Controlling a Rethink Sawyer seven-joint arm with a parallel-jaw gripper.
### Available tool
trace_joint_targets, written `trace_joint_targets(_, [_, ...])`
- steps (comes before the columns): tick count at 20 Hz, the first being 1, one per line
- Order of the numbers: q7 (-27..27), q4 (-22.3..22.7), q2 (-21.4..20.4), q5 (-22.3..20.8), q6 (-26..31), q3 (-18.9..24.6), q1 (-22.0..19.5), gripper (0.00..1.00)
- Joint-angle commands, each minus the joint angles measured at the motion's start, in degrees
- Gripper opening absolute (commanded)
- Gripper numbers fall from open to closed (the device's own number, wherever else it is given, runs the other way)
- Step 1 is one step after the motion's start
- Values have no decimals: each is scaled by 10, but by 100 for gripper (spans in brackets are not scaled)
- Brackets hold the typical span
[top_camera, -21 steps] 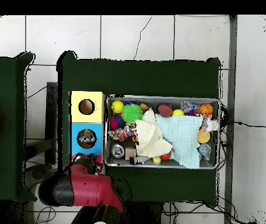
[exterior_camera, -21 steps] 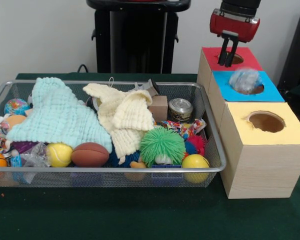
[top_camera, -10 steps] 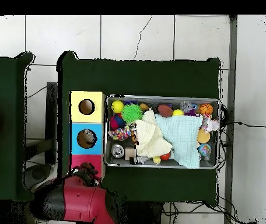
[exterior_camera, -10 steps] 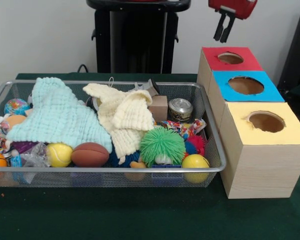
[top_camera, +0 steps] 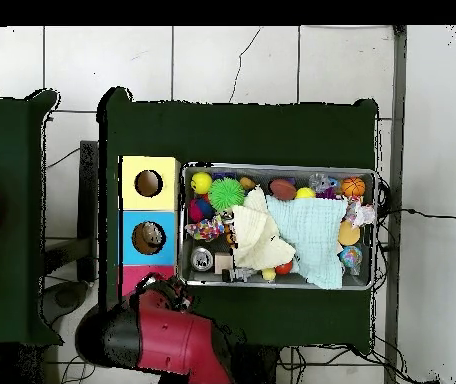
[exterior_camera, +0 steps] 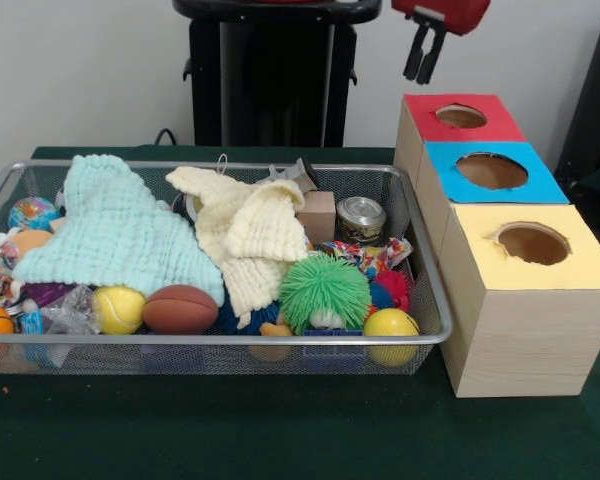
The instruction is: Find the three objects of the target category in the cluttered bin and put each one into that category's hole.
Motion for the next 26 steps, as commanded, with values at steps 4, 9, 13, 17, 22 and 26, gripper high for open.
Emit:
trace_joint_targets(4, [12,14,61,-82,-175,117,-119,0])
trace_joint_targets(9, [5,5,85,-129,-217,136,-157,0])
trace_joint_targets(13, [-1,-8,105,-168,-244,152,-191,0])
trace_joint_targets(17, [1,-22,122,-203,-259,167,-218,0])
trace_joint_targets(22, [0,-39,133,-244,-264,181,-248,0])
trace_joint_targets(26, [1,-48,136,-270,-261,189,-264,0])
